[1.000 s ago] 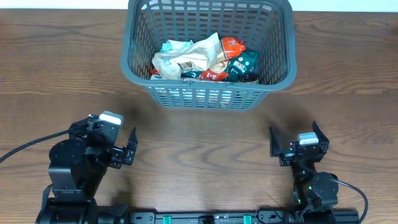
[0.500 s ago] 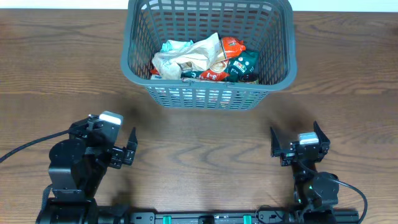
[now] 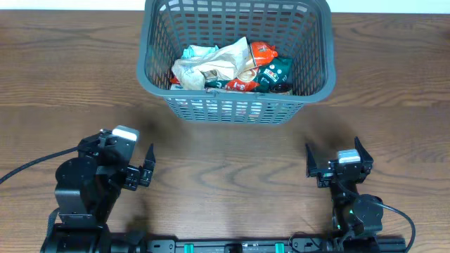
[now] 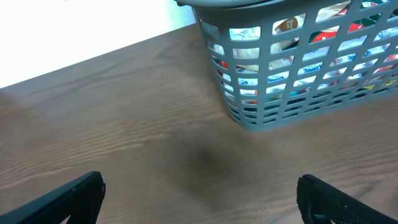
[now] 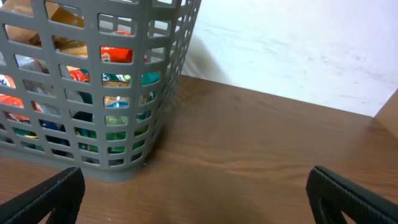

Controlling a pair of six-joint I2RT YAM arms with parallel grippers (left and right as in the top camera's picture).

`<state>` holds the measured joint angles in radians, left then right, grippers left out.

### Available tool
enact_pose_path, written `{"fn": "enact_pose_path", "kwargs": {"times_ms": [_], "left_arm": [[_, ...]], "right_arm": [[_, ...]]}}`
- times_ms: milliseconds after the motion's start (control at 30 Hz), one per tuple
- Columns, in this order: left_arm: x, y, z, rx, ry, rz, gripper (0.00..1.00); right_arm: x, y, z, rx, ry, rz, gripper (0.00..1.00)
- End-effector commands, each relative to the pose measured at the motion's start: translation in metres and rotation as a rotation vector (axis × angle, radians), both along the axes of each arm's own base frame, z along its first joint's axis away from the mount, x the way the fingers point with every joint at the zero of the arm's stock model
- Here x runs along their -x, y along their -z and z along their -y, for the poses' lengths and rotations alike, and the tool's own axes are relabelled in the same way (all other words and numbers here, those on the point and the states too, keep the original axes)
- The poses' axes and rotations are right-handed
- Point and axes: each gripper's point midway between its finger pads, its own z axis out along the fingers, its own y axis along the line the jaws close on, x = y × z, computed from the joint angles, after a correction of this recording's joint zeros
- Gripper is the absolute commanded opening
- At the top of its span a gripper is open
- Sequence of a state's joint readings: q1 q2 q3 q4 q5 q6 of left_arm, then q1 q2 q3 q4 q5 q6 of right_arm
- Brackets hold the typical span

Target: Pack container

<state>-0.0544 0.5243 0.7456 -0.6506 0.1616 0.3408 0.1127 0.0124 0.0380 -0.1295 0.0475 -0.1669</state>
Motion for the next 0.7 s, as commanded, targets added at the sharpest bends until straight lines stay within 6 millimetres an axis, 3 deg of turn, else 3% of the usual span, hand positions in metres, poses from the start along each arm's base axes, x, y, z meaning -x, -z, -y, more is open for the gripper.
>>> {"fn": "enact_pose_path", "kwargs": {"times_ms": [0,233,333,433,533,667], "left_arm": [[0.001,0.001,0.003,0.002,0.018,-0.001,0.98],[0.004,0.007,0.003,0.000,0.016,-0.028,0.99],[0.024,0.029,0.002,0.024,0.000,-0.140,0.98],[0.040,0.038,0.010,0.074,0.029,-0.166,0.99],[0.040,0.041,0.018,0.091,0.070,-0.086,0.99],[0.020,0.030,0.021,0.101,0.087,0.159,0.99]], "right_arm": [[0.000,0.001,0.001,0.013,0.000,0.004,0.99],[0.000,0.001,0.001,0.013,0.000,0.004,0.99],[0.000,0.001,0.001,0.013,0.000,0.004,0.99],[0.000,0.001,0.001,0.013,0.000,0.004,0.99],[0.000,0.001,0.001,0.013,0.000,0.004,0.99],[0.000,0.001,0.001,0.013,0.000,0.004,0.99]]}}
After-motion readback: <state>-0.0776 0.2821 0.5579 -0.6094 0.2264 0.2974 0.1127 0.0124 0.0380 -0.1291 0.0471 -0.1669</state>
